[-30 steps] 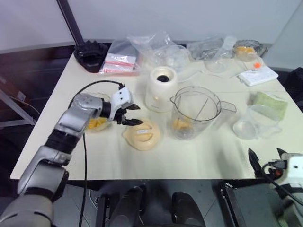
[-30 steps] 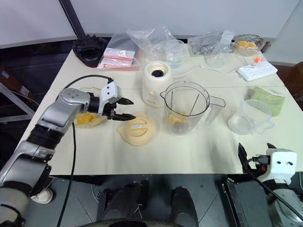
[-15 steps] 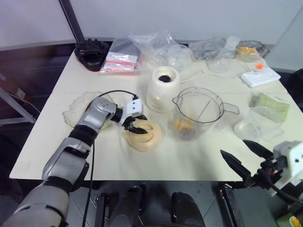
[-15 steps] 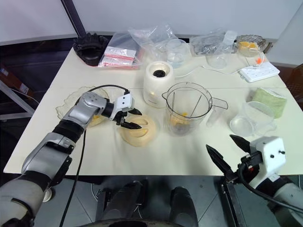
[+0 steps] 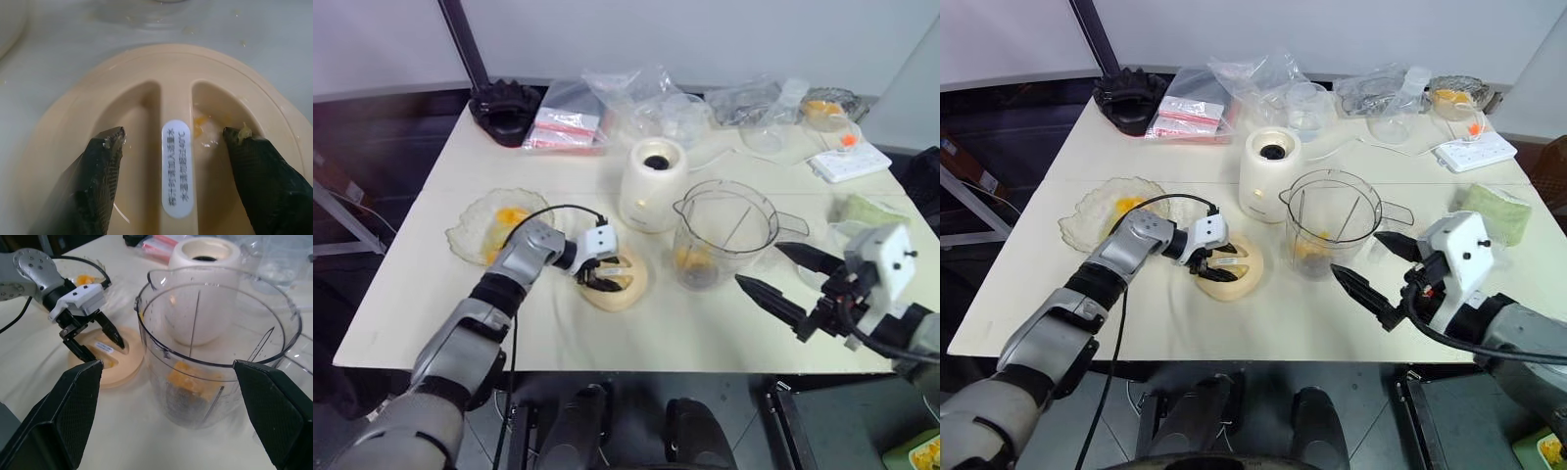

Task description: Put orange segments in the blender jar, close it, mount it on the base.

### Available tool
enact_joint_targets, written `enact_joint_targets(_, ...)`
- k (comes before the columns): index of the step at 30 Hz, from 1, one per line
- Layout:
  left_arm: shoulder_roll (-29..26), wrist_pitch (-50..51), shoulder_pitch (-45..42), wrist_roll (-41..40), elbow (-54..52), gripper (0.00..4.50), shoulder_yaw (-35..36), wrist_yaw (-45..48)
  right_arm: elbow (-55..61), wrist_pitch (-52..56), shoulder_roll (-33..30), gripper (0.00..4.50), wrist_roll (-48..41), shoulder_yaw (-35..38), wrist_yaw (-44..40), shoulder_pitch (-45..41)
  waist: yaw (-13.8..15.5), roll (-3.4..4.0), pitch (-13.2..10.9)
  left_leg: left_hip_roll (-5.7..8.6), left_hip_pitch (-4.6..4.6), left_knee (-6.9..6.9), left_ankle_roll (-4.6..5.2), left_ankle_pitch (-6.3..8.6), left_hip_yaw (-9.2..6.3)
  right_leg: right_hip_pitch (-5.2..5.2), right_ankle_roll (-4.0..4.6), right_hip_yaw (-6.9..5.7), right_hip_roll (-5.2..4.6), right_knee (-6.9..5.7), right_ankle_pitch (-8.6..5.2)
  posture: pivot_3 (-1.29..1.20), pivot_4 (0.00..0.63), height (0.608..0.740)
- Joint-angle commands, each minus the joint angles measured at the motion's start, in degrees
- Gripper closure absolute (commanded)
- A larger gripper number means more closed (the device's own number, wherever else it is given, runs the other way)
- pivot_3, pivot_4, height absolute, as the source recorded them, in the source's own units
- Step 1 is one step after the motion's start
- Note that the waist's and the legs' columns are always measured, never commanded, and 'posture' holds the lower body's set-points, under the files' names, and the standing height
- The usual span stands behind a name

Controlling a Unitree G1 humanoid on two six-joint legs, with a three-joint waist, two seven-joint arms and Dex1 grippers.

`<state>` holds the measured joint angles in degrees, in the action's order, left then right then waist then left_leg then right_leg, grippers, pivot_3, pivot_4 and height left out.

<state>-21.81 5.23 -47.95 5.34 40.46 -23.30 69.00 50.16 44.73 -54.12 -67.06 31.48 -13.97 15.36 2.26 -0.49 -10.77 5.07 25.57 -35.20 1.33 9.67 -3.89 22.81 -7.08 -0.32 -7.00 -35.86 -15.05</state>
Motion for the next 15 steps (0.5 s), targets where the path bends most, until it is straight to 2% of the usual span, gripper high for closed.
enact_joint_targets(1,0.4,-0.4,0.7,1.3,1.9,2.49,-0.1,-0.8,1.1,-0.2,0.3,0.00,-0.4,0.7,0.7,-0.2,0.0,0.00,0.0,0.00,-0.02,0.00,0.00,0.00,0.00,-0.01,-0.04,0.00,0.01,-0.02,0.02,0.00,0.150,0.740)
enact_joint_targets(4,0.6,-1.0,0.7,1.5,2.8,4.11,0.0,-0.9,1.0,0.0,0.4,0.00,0.1,1.6,0.4,0.9,0.0,0.00,0.0,-0.01,-0.16,-0.04,-0.01,0.00,0.00,-0.13,0.06,0.00,0.03,-0.05,-0.03,0.00,0.150,0.740)
enact_joint_targets(5,0.6,-1.2,0.7,1.7,3.0,4.24,0.1,-0.9,0.9,0.0,0.4,0.00,0.2,1.9,0.2,1.2,0.0,-0.01,0.0,-0.02,-0.20,-0.07,-0.02,0.00,0.00,-0.18,0.06,0.00,0.03,-0.05,-0.03,0.00,0.150,0.740)
enact_joint_targets(9,0.1,0.9,0.6,0.6,-0.1,4.21,1.4,-0.8,0.3,-0.3,0.9,0.00,1.6,2.4,-0.8,2.4,-0.1,-0.02,0.1,-0.03,-0.21,-0.19,-0.11,0.06,0.00,-0.25,0.08,0.03,0.03,-0.04,-0.01,0.00,0.150,0.740)
enact_joint_targets(12,-1.6,2.6,0.7,-1.1,-7.2,4.21,2.8,1.3,-0.9,-0.9,2.5,0.00,3.6,1.5,-1.1,2.9,-0.2,-0.05,0.0,-0.03,-0.16,-0.19,-0.12,0.06,0.00,-0.18,0.08,0.04,0.03,-0.05,-0.01,0.00,0.150,0.740)
enact_joint_targets(15,-5.1,12.2,1.4,-3.0,-19.3,4.21,4.4,3.5,-1.7,-1.4,4.1,0.00,6.3,0.8,-2.4,3.9,-0.1,-0.07,0.0,-0.03,0.02,-0.14,-0.02,0.01,0.00,0.03,0.06,0.04,0.06,-0.06,0.00,0.00,0.150,0.740)
